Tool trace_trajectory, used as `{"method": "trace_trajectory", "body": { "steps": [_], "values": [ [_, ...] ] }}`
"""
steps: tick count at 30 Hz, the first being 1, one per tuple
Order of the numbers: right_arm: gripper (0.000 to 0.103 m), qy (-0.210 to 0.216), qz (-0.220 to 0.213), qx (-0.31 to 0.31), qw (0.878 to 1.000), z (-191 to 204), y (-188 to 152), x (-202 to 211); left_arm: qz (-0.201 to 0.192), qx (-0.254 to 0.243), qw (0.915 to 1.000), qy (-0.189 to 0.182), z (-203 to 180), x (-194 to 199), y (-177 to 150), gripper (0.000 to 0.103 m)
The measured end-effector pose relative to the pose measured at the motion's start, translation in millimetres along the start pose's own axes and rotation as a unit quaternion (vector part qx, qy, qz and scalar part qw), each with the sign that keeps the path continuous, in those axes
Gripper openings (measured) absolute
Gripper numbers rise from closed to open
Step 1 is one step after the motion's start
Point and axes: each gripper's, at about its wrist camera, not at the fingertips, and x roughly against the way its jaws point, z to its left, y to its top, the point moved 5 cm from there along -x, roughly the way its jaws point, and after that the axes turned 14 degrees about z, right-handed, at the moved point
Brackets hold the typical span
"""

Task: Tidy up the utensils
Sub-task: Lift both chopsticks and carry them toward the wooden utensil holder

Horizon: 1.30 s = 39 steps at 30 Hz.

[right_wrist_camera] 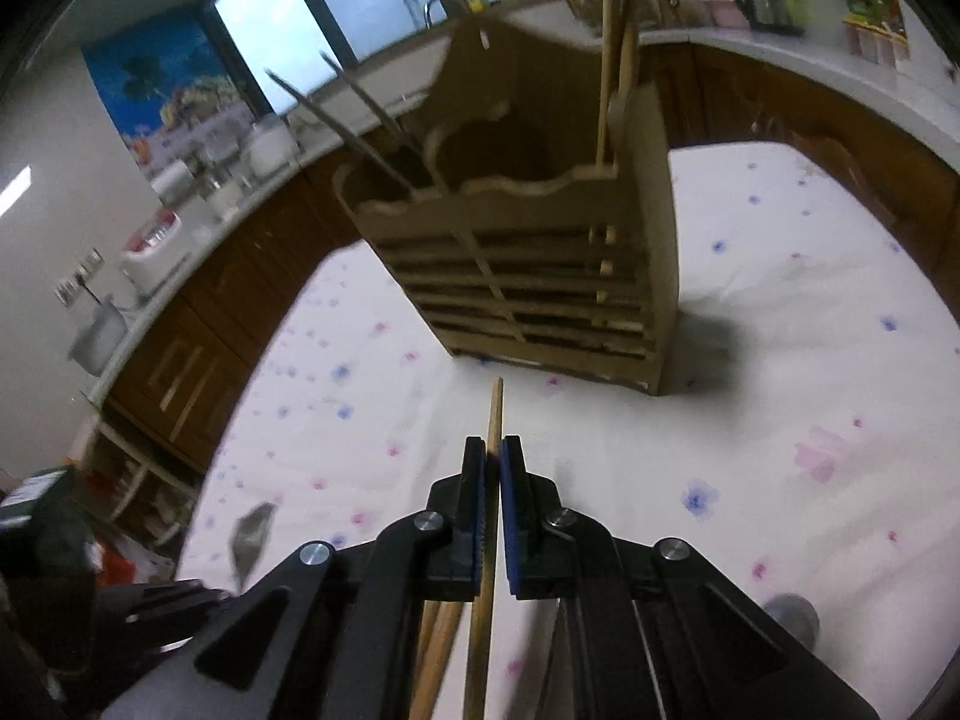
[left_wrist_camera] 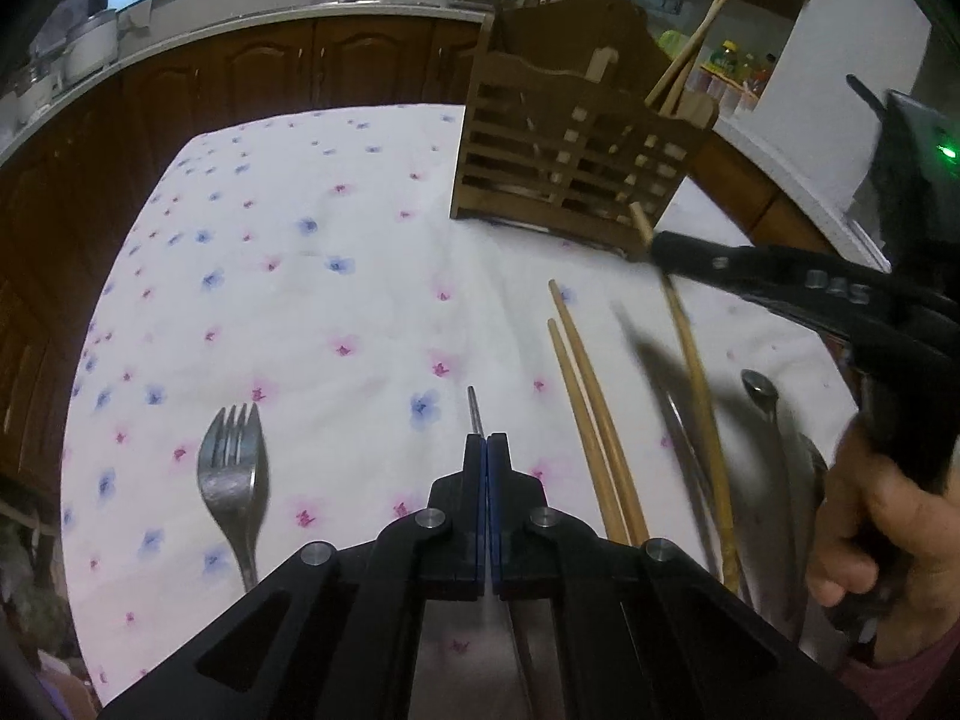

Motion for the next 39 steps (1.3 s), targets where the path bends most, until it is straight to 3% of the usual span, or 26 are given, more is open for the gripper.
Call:
{"method": "trace_trajectory", "body": {
  "steps": [4, 10, 12, 14, 18, 26, 39],
  "values": [
    [0.004, 0.008, -0.015, 0.004, 1.0, 9.5, -3.4, 17.9, 0.032, -0.003, 0.9995, 0.001, 0.5, -10.0, -2.2, 0.0],
    [0.005, 0.014, -0.018, -0.006, 1.0, 15.3, -15.5, 19.2, 0.06, -0.014, 0.9978, 0.023, -7.0, -29.5, 1.9, 0.011],
    [0.005, 0.013, -0.02, -0.009, 1.0, 13.0, -21.6, 22.1, 0.05, -0.027, 0.9976, 0.038, -13.8, -33.1, 8.3, 0.012],
    [0.004, 0.015, -0.023, -0.014, 1.0, 10.6, -26.5, 26.3, 0.045, -0.033, 0.9975, 0.043, -16.1, -37.3, 13.0, 0.005],
    [0.005, 0.014, -0.029, -0.02, 0.999, 5.2, -31.9, 34.5, 0.034, -0.028, 0.9986, 0.029, -13.7, -36.4, 10.5, 0.003],
    [0.004, 0.021, -0.057, -0.016, 0.998, 9.8, -35.6, 62.5, -0.037, -0.016, 0.9992, -0.007, -8.3, 22.9, -8.8, 0.003],
    [0.004, 0.028, -0.108, 0.017, 0.994, 42.0, -38.0, 107.9, -0.131, -0.022, 0.9902, -0.041, 1.0, 132.2, -55.2, 0.003]
  ]
}}
